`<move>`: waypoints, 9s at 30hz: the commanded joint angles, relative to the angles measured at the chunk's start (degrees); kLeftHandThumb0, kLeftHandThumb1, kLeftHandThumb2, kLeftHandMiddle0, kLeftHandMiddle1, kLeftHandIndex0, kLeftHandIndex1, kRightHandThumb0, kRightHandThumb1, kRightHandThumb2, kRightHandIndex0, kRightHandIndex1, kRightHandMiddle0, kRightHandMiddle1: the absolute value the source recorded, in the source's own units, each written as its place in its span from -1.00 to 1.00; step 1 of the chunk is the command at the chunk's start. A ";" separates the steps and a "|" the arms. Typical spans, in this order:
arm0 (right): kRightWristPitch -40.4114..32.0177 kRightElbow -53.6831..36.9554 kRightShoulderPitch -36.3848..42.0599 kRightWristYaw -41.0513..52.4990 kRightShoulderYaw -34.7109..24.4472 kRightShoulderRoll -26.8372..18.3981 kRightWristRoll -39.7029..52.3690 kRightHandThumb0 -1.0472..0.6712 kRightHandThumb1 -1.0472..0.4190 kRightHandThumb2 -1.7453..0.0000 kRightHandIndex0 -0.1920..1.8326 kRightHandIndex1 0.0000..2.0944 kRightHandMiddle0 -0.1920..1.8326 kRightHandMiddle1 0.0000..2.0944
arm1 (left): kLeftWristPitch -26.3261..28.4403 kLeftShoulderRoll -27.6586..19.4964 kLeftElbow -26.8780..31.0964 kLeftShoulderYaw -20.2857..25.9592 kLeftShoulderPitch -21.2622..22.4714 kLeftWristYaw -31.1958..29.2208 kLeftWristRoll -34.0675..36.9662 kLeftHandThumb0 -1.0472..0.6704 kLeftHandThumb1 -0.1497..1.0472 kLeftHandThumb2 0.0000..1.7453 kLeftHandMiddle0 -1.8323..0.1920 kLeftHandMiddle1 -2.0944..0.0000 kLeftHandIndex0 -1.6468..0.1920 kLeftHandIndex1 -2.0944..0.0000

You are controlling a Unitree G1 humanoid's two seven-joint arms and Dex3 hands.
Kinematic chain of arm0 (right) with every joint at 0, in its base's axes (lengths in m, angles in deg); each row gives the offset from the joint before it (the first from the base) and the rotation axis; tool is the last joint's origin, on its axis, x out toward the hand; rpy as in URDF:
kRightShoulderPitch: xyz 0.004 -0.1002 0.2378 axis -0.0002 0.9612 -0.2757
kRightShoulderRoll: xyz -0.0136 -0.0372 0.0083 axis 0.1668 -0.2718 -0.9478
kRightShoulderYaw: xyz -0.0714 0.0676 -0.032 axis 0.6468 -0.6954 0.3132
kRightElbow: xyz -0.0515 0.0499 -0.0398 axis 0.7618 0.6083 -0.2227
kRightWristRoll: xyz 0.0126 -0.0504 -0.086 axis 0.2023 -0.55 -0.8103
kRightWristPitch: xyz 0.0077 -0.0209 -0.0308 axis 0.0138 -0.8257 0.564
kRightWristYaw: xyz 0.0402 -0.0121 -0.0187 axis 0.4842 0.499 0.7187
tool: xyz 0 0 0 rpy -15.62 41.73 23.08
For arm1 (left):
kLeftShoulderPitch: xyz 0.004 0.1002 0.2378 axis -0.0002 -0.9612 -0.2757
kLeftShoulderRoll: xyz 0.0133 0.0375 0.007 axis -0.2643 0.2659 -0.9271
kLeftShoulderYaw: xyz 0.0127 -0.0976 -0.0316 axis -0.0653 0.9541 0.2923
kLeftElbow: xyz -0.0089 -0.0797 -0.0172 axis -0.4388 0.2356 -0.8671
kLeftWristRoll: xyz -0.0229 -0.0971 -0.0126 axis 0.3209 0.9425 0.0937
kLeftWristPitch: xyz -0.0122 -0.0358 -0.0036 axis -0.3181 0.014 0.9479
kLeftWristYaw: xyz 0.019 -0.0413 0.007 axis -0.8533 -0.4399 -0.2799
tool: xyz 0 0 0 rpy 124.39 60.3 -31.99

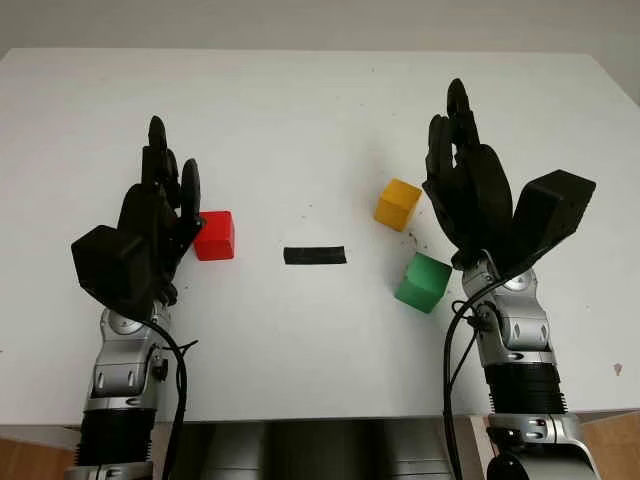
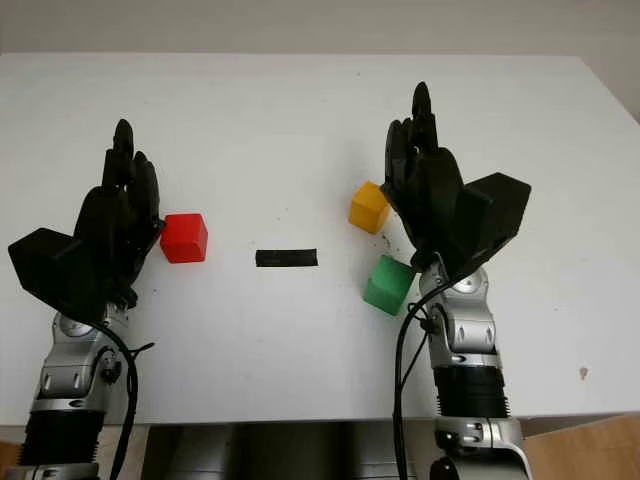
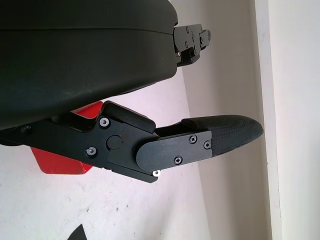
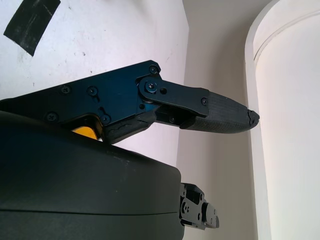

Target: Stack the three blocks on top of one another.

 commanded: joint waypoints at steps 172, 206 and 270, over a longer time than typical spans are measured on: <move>-9.37 -12.74 4.08 -1.46 -1.30 -2.53 1.91 -0.60 -1.00 0.15 -1.00 -1.00 -1.00 -1.00 | 3.68 -32.45 4.36 -19.40 8.03 -14.79 -48.19 -0.21 1.00 -0.79 0.68 0.94 0.72 -0.47; -7.22 -11.92 4.44 -1.40 -0.01 -1.98 0.87 -0.61 -1.00 0.16 -1.00 -1.00 -1.00 -1.00 | -4.63 -27.69 2.38 -31.04 31.97 -39.97 -47.31 -0.19 0.90 -0.94 0.61 0.96 0.40 -0.52; -7.37 -13.55 5.91 -3.14 -0.24 -1.24 0.04 -0.63 -1.00 0.20 -1.00 -1.00 -1.00 -1.00 | -46.58 -25.10 -25.65 -43.94 42.66 5.31 -66.58 -0.32 0.79 -0.94 0.75 0.96 0.39 -0.24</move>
